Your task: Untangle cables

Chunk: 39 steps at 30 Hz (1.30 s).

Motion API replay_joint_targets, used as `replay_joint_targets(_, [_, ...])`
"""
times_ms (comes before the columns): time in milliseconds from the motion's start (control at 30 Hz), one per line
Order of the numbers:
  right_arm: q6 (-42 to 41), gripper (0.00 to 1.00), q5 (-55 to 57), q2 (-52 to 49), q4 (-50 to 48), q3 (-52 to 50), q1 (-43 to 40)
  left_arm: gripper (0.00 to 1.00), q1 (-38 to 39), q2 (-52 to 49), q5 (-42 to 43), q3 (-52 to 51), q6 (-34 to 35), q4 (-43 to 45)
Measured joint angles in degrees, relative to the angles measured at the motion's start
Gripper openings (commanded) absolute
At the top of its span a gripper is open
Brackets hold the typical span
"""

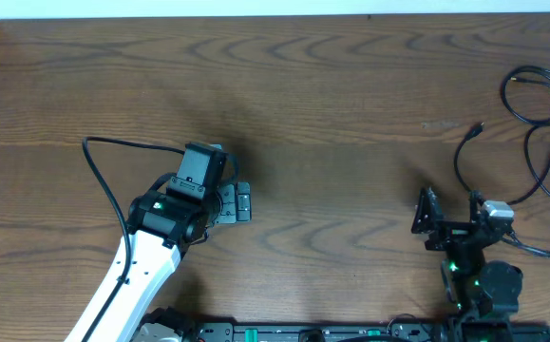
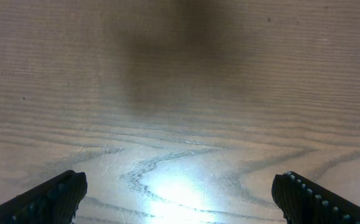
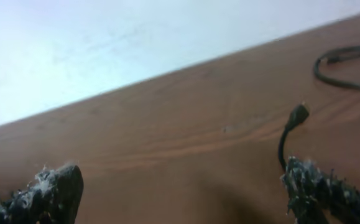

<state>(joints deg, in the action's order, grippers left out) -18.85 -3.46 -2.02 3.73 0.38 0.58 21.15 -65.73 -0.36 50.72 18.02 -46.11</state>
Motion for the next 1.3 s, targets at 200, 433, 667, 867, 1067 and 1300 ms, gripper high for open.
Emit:
replay_joint_targets(200, [0.1,0.99,0.1,1.2,0.1,0.0,0.0,1.00,0.0,0.0,0.0,0.0,0.0,0.0])
replay_joint_targets(433, [6.3,0.99,-2.0,1.2,-0.2,0.0,0.0,1.00,0.0,0.0,0.0,0.0,0.0,0.0])
replay_joint_targets(667, [15.0,0.99,-4.5,1.2,-0.3,0.0,0.0,1.00,0.0,0.0,0.0,0.0,0.0,0.0])
replay_joint_targets(867, [21.6,0.99,-4.5,1.2,-0.3,0.0,0.0,1.00,0.0,0.0,0.0,0.0,0.0,0.0])
replay_joint_targets(1067, [23.3,0.99,-4.5,1.2,-0.3,0.0,0.0,1.00,0.0,0.0,0.0,0.0,0.0,0.0])
replay_joint_targets(1300, [23.1,0.99,-4.5,1.2,-0.3,0.0,0.0,1.00,0.0,0.0,0.0,0.0,0.0,0.0])
